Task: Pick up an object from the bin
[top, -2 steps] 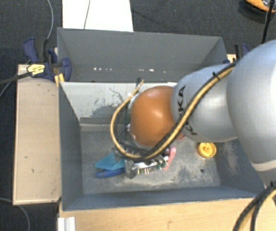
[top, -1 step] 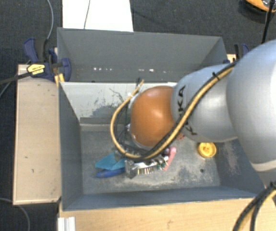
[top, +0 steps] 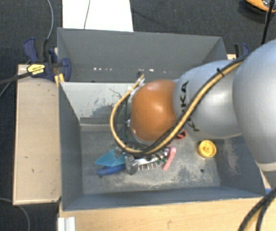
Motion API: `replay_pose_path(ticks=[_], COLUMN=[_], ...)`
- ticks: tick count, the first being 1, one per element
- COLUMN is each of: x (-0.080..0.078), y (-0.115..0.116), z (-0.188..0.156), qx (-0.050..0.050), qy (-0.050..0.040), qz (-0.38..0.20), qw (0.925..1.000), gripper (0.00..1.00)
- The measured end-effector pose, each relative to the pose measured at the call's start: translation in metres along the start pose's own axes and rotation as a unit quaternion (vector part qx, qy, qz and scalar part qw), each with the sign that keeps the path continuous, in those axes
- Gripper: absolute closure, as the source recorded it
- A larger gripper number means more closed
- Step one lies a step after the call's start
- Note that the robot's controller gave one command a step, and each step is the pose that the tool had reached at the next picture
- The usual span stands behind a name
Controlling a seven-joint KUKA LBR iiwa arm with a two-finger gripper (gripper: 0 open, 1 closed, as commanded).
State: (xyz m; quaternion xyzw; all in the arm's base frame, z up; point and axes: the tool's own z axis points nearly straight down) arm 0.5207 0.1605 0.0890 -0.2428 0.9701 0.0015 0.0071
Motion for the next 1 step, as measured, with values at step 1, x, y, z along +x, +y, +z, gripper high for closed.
replay_pose_path(ticks=[1], x=[0.0069], y=[0.0028], z=[-0.1129], qx=[0.0], qy=[-0.0018], qz=[0.01], qw=[0.9999], gripper=[1.0])
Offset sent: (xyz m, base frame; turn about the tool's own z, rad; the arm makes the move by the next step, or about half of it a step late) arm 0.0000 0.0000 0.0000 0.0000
